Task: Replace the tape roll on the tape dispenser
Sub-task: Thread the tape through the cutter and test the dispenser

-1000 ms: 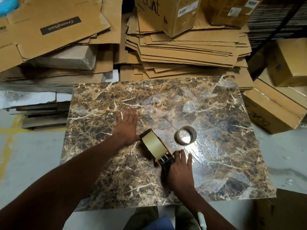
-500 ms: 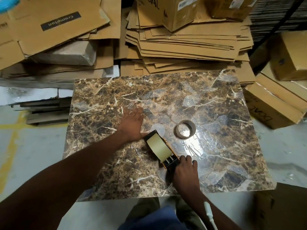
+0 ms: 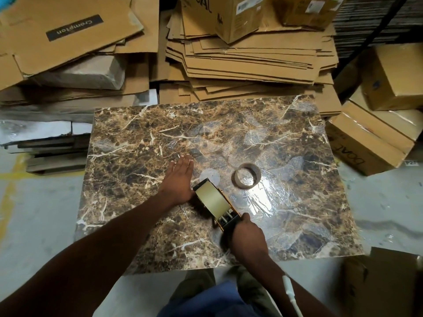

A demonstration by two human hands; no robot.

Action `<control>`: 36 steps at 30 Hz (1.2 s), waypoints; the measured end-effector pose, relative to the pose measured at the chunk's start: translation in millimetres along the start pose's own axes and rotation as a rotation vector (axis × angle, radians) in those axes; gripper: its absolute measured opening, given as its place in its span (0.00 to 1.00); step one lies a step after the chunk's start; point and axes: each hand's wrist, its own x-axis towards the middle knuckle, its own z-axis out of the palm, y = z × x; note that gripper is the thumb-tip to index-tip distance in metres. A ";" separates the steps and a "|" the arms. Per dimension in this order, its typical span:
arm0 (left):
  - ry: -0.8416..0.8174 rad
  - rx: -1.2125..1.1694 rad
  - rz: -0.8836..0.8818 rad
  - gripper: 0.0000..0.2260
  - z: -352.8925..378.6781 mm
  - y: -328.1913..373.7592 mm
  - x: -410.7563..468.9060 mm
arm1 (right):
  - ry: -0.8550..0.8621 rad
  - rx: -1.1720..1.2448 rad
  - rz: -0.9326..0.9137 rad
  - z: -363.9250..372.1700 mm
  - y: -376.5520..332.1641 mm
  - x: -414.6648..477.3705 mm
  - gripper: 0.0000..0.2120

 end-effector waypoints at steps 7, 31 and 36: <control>-0.004 -0.033 -0.065 0.53 0.9 2.7 -4.4 | 0.086 0.027 -0.019 3.6 -1.6 -3.2 0.20; -0.032 0.172 -0.160 0.60 -0.8 1.7 -10.0 | -0.036 -0.219 0.024 -70.7 -58.2 15.9 0.13; -0.044 0.148 -0.188 0.50 -7.4 6.0 -11.1 | -0.037 -0.295 -0.019 -80.6 -57.1 7.7 0.13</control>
